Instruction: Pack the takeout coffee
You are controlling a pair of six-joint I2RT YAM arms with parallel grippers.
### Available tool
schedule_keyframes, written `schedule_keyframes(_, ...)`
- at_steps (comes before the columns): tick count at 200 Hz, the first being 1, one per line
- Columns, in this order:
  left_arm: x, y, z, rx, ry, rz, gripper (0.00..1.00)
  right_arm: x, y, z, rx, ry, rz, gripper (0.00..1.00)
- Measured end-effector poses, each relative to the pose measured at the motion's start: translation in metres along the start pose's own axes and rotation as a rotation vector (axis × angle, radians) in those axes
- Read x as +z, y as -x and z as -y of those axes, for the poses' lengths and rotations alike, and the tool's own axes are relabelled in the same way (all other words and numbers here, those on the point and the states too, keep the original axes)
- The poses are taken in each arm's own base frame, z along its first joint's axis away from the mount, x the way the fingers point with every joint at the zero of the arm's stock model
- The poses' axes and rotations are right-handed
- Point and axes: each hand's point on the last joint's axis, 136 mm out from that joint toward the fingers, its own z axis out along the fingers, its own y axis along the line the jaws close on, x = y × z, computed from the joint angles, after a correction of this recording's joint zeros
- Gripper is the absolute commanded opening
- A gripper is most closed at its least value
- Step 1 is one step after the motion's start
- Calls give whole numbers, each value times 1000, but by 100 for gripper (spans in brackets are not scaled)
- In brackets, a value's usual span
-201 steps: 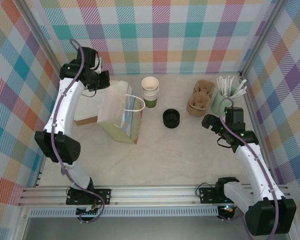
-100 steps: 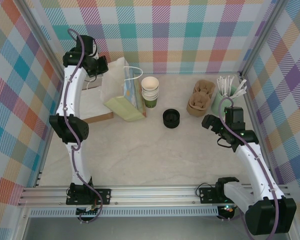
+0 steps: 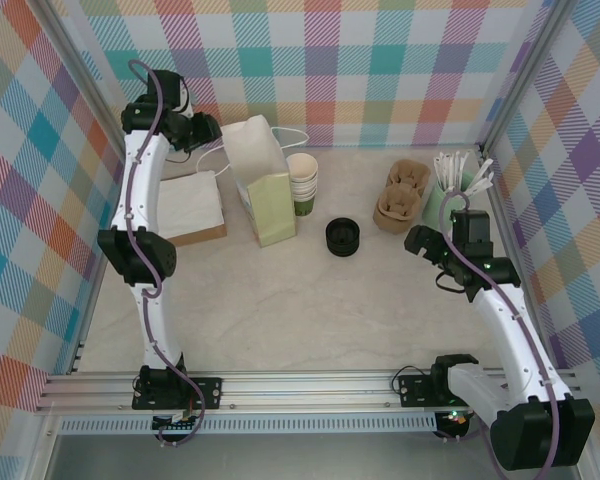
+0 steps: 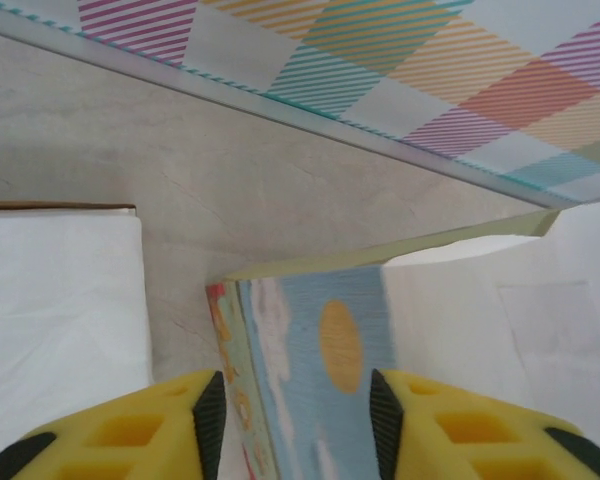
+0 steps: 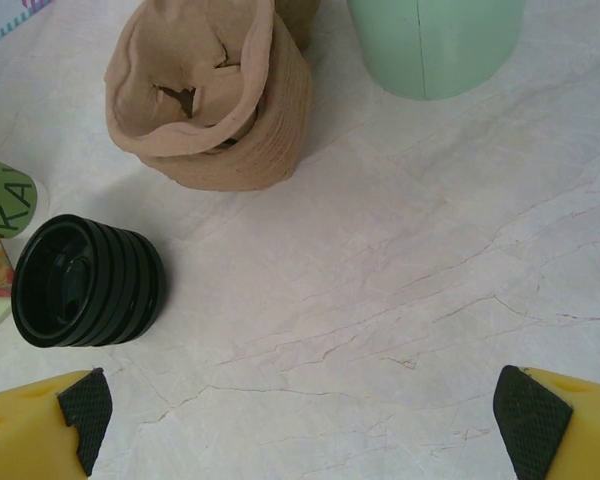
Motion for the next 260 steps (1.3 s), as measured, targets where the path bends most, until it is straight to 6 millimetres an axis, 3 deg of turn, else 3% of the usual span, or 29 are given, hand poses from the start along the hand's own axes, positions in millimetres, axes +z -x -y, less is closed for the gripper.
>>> schedule_keyframes(29, -20, 5, 5, 1, -31, 26, 60, -7, 6, -6, 2, 17, 3, 100)
schedule_keyframes(74, -95, -8, 24, 27, -95, 98, 71, -13, 17, -29, 14, 80, -28, 96)
schedule_keyframes(99, -137, -27, 32, 38, -147, 154, 76, -14, 23, -46, 23, 120, -60, 92)
schedule_keyframes(126, -159, -65, 32, 16, -217, 176, 82, -8, 25, -71, 19, 156, -115, 89)
schedule_keyframes(153, -158, -111, 25, -38, -285, 150, 87, 5, 28, -100, -6, 179, -166, 85)
schedule_keyframes(200, -131, -180, 11, -156, -373, 66, 95, 39, 40, -158, -47, 215, -222, 81)
schedule_keyframes(260, -96, -234, -2, -265, -405, -9, 99, 93, 63, -235, -87, 273, -247, 76)
